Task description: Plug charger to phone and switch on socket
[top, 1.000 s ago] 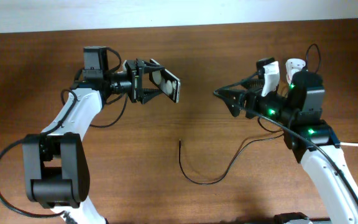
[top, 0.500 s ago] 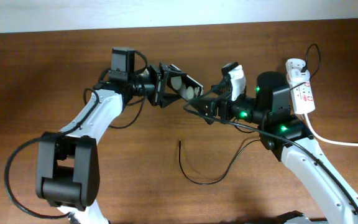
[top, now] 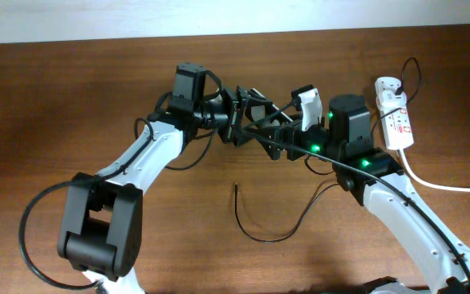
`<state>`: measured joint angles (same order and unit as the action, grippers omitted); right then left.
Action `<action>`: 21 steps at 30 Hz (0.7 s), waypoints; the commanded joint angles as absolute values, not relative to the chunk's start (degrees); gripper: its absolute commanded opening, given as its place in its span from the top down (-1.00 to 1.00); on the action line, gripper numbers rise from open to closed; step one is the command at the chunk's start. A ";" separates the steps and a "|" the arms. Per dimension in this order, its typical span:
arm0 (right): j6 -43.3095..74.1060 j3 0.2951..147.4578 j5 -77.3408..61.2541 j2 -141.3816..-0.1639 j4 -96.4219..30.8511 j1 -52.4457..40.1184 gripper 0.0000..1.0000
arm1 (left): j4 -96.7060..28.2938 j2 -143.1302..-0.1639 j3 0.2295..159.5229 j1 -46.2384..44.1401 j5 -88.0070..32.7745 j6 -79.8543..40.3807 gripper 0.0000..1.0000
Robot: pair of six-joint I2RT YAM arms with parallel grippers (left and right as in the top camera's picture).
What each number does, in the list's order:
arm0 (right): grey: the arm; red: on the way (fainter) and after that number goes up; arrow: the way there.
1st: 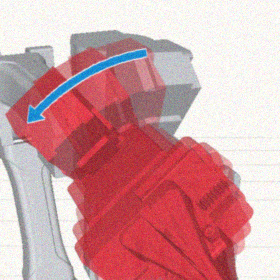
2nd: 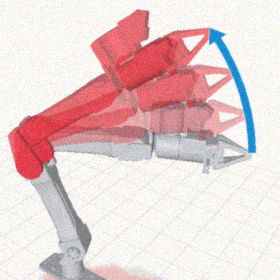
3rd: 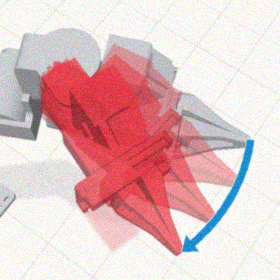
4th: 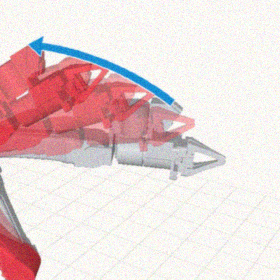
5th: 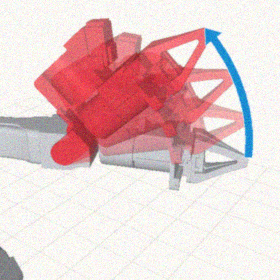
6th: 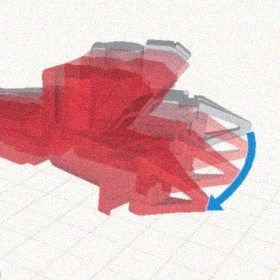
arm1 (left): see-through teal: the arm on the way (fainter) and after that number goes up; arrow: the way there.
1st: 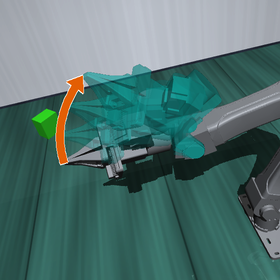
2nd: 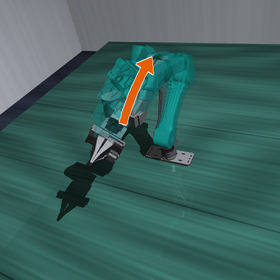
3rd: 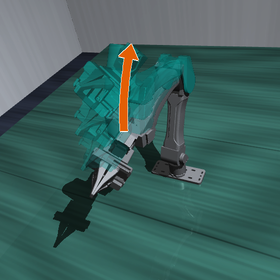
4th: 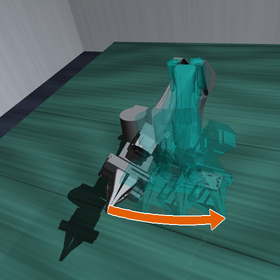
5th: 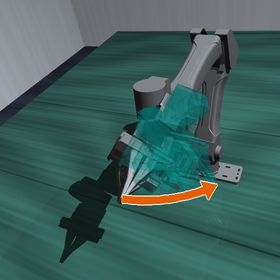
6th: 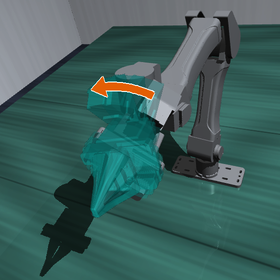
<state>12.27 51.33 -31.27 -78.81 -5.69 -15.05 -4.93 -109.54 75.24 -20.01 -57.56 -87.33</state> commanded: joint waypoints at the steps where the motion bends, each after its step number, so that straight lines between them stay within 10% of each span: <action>1: 14.55 52.03 -29.28 -79.24 -5.34 -15.42 -0.95 | -4.51 -109.80 76.14 -21.80 -57.52 -90.48 1.00; 21: 18.94 52.03 -28.45 -79.24 -7.31 -15.42 -0.31 | -2.98 -109.80 76.14 -22.46 -51.62 -93.89 1.00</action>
<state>19.29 51.33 -28.32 -78.83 -7.31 -15.05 -3.57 -109.54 75.24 -22.44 -51.31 -92.88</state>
